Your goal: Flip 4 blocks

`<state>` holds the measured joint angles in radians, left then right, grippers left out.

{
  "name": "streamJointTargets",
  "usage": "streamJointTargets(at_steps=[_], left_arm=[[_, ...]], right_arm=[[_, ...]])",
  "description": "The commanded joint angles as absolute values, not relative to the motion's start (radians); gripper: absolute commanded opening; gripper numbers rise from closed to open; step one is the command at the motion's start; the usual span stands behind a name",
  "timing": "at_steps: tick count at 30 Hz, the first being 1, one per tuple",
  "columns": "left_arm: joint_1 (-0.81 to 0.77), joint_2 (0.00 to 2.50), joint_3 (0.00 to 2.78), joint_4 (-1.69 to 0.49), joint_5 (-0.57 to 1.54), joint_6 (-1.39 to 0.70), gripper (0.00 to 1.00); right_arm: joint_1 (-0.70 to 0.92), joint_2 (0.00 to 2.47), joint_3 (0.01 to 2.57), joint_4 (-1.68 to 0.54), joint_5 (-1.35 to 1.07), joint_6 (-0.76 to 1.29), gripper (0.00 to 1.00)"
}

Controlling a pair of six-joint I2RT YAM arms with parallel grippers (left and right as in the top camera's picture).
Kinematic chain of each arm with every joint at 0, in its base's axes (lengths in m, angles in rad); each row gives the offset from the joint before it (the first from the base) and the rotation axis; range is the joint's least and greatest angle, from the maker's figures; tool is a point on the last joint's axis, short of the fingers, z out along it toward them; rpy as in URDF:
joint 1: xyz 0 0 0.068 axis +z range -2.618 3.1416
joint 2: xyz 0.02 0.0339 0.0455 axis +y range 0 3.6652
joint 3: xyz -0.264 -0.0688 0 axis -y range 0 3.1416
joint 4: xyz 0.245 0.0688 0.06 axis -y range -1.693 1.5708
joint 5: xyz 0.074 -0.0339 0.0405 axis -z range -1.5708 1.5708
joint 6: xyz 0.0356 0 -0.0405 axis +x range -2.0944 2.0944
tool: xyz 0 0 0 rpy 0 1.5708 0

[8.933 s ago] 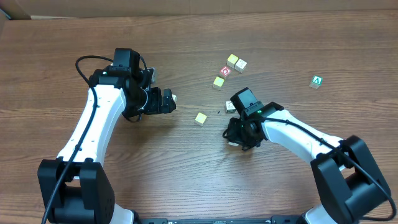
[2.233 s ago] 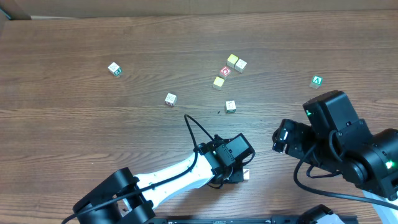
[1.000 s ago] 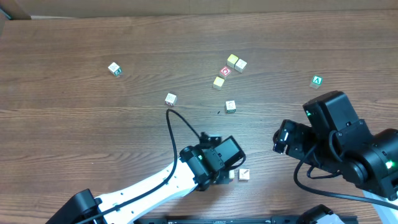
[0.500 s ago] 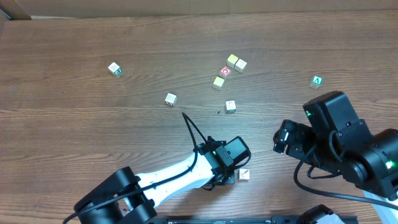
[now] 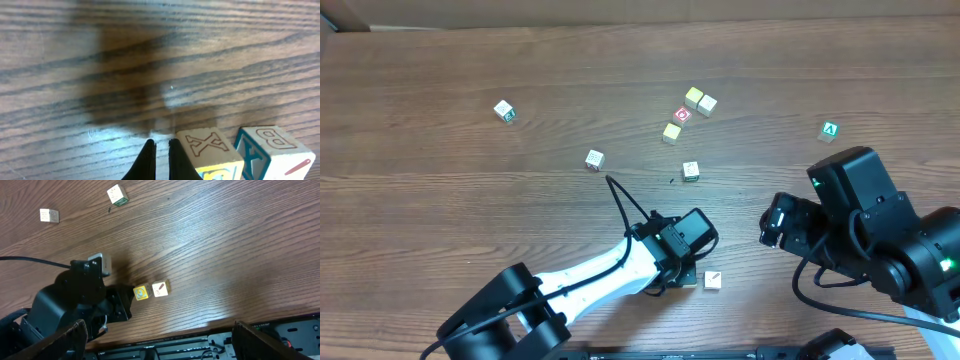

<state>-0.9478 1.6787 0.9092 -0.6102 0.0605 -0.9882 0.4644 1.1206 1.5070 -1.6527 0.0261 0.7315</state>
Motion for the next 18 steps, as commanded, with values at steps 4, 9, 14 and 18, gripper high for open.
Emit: streamJointTargets(at_steps=[4,9,14,18], left_arm=[[-0.943,1.682,0.905,-0.59,0.08,-0.956,0.04],[-0.943,1.682,0.905,-0.587,0.103,-0.944,0.04],[-0.943,1.682,0.905,-0.58,0.126,-0.946,0.04],[-0.943,1.682,0.905,-0.574,0.135,-0.969,0.04]], right_arm=[[0.463,1.106,1.532,-1.652,0.036,0.724,0.93],[0.463,1.106,1.532,-1.654,0.036,0.724,0.93],[0.463,1.106,1.532,-1.656,0.036,0.725,0.93],[0.463,1.106,1.532,-1.657,0.036,0.725,0.93]])
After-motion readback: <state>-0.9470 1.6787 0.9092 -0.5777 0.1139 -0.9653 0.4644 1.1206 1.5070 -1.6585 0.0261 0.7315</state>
